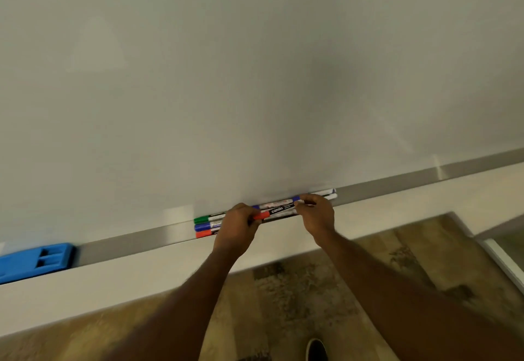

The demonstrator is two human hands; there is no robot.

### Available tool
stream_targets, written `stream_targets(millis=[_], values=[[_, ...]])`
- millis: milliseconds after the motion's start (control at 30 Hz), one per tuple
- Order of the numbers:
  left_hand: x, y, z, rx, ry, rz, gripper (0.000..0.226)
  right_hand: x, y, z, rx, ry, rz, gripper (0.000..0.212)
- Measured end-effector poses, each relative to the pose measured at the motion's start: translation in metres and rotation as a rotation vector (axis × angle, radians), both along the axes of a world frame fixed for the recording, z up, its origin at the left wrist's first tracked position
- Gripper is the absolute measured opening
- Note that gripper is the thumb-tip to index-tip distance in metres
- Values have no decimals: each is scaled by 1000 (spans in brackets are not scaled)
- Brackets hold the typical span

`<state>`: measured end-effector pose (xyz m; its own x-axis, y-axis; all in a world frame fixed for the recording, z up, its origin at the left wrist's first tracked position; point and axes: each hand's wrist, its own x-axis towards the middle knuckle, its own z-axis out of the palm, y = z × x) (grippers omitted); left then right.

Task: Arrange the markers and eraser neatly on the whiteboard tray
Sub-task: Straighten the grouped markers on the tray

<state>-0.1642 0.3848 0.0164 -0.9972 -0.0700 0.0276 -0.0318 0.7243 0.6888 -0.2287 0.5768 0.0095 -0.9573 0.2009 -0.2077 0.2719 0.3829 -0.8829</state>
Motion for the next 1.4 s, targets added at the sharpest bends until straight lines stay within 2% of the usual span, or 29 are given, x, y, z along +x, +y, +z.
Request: stream_targets(millis=[300,700,1233,1400], values=[[-45,87,-15,-122,-18,-61,21,-23,82,-8,222,58,-3,23],[-83,125,-41,-265,-63,-133,27,-47,112,-31,496,-36,96,21],[-82,122,-45,-366,-1,-223,25,-42,111,-35,555,-100,144,29],[-74,107,-42,-325,9,-198,26,-33,106,-28,561,41,84,30]])
